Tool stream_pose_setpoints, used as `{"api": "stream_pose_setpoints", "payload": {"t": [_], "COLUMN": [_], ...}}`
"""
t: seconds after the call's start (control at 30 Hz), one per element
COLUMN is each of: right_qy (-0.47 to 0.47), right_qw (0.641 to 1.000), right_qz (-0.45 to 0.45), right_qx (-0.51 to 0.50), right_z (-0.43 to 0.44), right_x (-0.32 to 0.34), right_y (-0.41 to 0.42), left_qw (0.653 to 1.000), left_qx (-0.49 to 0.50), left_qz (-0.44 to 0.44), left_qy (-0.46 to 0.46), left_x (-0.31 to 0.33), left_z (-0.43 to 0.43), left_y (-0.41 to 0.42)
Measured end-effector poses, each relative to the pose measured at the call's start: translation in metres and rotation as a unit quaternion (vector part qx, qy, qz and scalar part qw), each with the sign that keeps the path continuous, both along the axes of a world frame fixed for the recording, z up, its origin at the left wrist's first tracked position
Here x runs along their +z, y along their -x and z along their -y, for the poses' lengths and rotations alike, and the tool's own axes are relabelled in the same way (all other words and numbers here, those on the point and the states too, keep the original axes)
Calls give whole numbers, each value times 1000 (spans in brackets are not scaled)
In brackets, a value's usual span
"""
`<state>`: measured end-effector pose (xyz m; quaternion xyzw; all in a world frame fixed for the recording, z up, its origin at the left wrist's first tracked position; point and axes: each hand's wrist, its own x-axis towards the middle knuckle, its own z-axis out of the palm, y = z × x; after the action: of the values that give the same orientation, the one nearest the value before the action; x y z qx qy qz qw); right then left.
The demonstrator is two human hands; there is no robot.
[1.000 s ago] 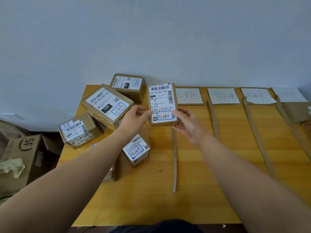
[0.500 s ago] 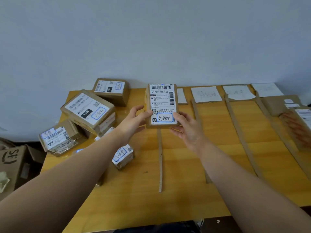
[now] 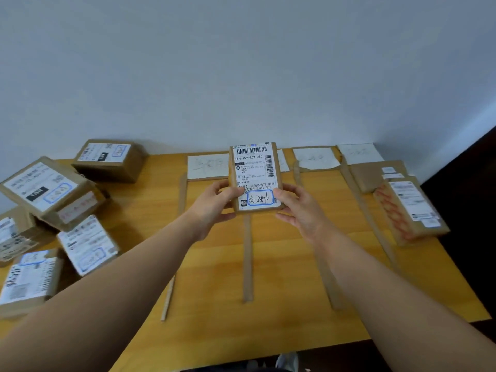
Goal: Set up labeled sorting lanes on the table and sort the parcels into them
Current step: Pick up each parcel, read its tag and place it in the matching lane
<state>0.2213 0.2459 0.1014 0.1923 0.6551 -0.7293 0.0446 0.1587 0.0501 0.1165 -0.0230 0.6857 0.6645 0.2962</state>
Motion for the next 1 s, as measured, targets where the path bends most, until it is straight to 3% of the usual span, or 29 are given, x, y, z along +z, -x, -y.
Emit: {"api": "stream_pose_setpoints", "payload": {"t": [0.4, 0.7, 1.0], "right_qy": [16, 71, 30], "right_qw": [998, 991, 981], "right_qz": [60, 108, 168], "right_qx": [-13, -46, -87], "right_z": [-115, -140, -181], "right_x": [-12, -33, -66], "right_y": [-20, 0, 17], "left_qw": [998, 997, 984], "left_qx": [55, 4, -61], "left_qz": [35, 52, 79], "left_qy": [4, 54, 145], "left_x": [-19, -33, -57], "left_z": [-127, -160, -200], "left_y": [-32, 7, 17]}}
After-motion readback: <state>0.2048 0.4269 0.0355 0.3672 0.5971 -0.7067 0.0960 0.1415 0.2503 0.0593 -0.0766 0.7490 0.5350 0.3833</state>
